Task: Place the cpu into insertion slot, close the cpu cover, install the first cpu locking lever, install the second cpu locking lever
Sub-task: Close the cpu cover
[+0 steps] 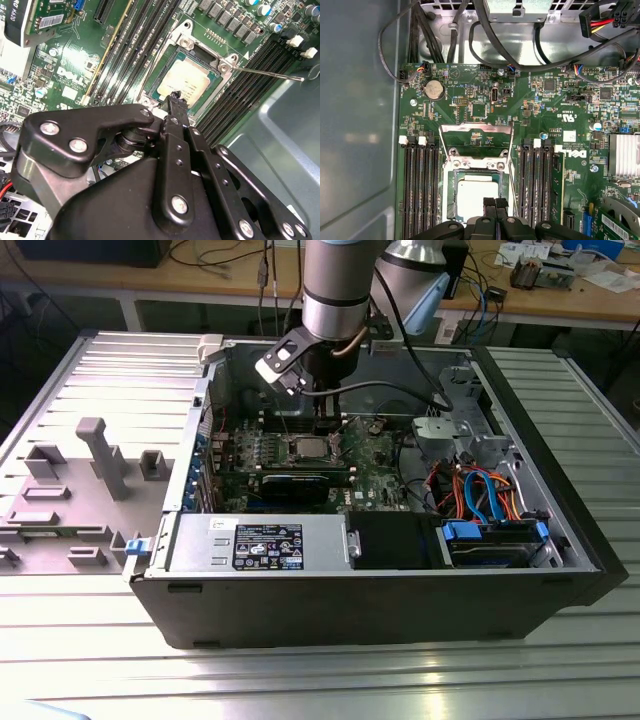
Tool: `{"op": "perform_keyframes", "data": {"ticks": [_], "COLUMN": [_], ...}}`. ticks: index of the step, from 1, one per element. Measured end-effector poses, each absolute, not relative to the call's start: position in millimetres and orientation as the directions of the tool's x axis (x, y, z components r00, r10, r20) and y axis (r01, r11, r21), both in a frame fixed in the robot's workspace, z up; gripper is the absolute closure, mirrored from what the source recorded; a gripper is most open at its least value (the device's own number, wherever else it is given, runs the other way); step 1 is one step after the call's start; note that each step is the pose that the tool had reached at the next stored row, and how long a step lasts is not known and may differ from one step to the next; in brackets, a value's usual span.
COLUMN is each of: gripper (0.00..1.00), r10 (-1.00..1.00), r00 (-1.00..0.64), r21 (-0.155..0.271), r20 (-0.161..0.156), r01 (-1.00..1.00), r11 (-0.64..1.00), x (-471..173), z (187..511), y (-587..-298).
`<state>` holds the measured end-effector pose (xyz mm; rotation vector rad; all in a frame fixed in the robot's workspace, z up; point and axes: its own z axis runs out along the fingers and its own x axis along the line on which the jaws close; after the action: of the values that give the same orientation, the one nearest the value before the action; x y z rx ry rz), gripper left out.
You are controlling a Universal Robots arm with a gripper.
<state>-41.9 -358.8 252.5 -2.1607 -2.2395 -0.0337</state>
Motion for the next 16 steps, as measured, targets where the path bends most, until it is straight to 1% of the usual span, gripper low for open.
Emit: {"op": "perform_keyframes", "data": {"ticks": [7, 16], "gripper": [0.89, 0.89], "r10": [0.999, 0.999], "r00": [-0.036, -0.036], "r21": [-0.005, -0.005], "r20": [0.036, 0.037], "r01": [0.999, 0.999], "r11": [0.036, 0.036], "x": [-40.1, -31.4], "z": [252.6, 261.5], "y": [-361.4, -361.4]}}
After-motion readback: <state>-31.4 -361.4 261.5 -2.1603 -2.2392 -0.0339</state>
